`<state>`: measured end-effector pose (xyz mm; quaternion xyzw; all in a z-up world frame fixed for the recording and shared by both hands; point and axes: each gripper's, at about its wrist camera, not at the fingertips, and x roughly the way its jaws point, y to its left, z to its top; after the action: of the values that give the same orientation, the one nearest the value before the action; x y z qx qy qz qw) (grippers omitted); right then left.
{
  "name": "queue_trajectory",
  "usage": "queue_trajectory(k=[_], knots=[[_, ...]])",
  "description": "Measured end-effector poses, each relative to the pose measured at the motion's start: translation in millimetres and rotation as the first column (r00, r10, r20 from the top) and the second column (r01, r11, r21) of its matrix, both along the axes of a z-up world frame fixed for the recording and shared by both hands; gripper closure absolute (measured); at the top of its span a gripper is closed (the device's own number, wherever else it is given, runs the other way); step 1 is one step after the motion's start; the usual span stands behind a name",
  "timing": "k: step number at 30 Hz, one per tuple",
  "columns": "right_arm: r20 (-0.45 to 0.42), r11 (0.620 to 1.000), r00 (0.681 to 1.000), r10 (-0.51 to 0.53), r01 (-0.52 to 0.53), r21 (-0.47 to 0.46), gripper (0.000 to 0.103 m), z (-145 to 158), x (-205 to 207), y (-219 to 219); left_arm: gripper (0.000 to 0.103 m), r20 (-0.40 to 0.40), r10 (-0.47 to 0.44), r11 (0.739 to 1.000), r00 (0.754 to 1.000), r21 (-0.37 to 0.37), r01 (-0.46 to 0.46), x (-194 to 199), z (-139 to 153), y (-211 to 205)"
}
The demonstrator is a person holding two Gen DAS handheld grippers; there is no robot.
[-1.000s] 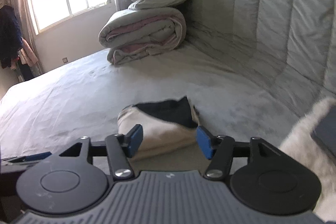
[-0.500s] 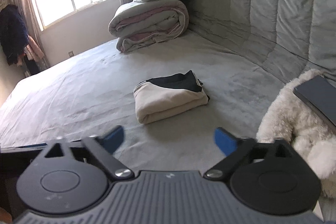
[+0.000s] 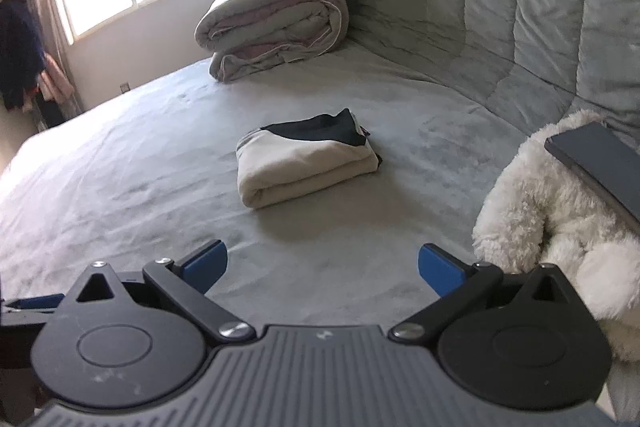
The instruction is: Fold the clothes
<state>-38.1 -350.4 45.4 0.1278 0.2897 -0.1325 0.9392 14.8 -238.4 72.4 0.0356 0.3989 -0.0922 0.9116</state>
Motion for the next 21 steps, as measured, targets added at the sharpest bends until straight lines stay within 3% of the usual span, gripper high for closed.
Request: queue_trajectory(k=[21], knots=[[-0.019,1.000,1.000,0.012,-0.013,-0.010,0.000,-4.8,-0.9,6.3,0.001,-0.007,0.000,0.999,1.000,0.035,0.000,-4.0,0.6,1.4]])
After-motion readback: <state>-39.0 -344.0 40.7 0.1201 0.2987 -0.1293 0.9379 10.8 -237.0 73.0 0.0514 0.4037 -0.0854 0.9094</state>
